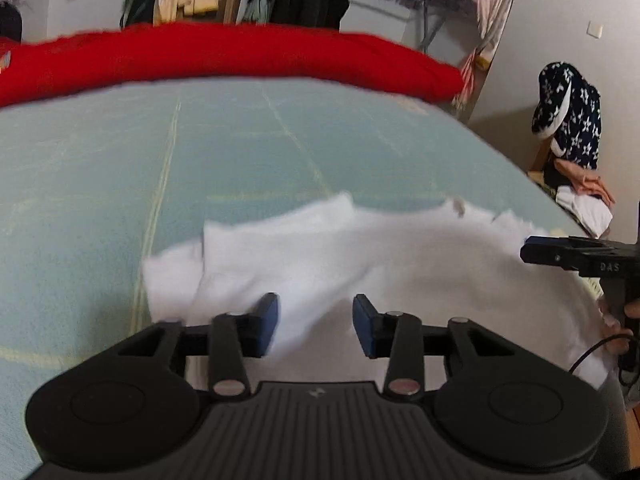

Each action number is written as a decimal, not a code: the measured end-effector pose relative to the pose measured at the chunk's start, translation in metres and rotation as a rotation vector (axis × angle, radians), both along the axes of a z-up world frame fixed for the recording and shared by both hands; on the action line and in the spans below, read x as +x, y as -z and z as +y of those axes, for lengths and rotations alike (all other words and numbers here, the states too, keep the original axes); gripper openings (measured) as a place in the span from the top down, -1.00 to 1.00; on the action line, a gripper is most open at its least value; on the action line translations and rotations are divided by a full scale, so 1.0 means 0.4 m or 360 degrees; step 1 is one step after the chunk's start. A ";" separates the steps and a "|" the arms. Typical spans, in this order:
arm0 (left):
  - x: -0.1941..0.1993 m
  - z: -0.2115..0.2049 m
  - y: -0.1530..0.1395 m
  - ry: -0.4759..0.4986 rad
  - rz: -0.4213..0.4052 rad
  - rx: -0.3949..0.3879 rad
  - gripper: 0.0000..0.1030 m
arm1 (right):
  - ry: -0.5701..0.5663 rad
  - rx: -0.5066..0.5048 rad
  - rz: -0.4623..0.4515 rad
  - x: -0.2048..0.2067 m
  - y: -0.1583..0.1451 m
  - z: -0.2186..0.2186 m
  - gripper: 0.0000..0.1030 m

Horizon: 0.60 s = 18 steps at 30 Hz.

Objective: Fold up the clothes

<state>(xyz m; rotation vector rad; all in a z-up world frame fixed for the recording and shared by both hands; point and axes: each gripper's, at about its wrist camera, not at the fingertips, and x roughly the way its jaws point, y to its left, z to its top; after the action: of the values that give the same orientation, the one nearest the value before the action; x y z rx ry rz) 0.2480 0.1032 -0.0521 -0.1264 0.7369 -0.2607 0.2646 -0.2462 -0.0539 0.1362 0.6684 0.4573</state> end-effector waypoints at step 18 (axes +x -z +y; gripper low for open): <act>0.165 -0.140 0.003 0.0323 0.0075 -0.0335 0.04 | -0.0140 -0.0079 -0.0032 0.074 -0.006 0.065 -0.68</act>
<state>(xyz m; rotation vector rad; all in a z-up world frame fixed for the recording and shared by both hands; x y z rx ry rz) 0.3138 0.0472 -0.0533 -0.2588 0.7689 -0.5303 0.2942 -0.2203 -0.0515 0.0552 0.6676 0.5253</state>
